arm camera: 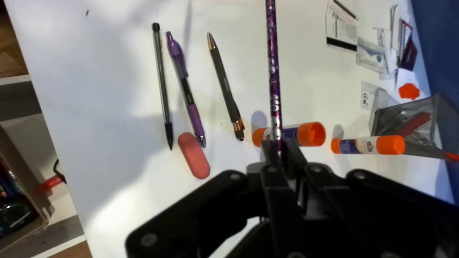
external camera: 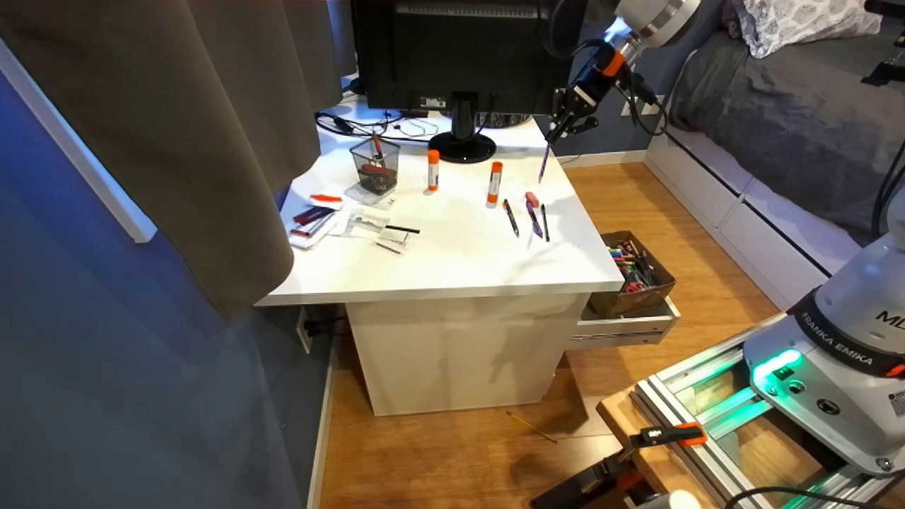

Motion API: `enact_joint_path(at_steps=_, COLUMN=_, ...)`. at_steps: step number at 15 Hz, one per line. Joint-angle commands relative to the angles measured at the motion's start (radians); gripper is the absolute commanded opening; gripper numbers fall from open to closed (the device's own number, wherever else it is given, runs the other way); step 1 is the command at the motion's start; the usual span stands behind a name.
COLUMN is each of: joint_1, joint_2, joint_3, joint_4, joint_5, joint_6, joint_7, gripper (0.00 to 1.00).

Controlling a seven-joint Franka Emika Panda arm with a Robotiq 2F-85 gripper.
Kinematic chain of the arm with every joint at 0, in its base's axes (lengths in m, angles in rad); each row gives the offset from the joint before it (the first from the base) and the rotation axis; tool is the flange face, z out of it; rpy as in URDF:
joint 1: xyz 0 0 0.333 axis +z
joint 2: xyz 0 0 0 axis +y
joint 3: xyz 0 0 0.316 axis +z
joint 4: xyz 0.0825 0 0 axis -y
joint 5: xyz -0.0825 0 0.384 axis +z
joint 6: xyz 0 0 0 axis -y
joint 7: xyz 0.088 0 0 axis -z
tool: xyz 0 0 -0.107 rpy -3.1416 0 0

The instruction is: Remove the pencil from the box

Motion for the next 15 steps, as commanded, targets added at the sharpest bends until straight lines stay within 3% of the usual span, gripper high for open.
enact_joint_path(at_steps=1, joint_1=0.050, joint_2=0.104, joint_3=-0.014, joint_4=0.099, joint_5=-0.092, joint_6=0.066, joint_7=0.122, gripper=0.02)
enact_joint_path(at_steps=8, joint_1=0.115, joint_2=0.253, joint_3=-0.018, joint_4=0.234, joint_5=-0.331, joint_6=0.076, joint_7=0.327, gripper=0.02)
enact_joint_path(at_steps=14, joint_1=0.134, joint_2=0.331, joint_3=-0.017, joint_4=0.324, joint_5=-0.437, joint_6=0.063, joint_7=0.366, gripper=0.02)
enact_joint_path(at_steps=15, joint_1=0.136, joint_2=0.339, joint_3=-0.017, joint_4=0.332, joint_5=-0.448, joint_6=0.064, joint_7=0.366, gripper=0.14)
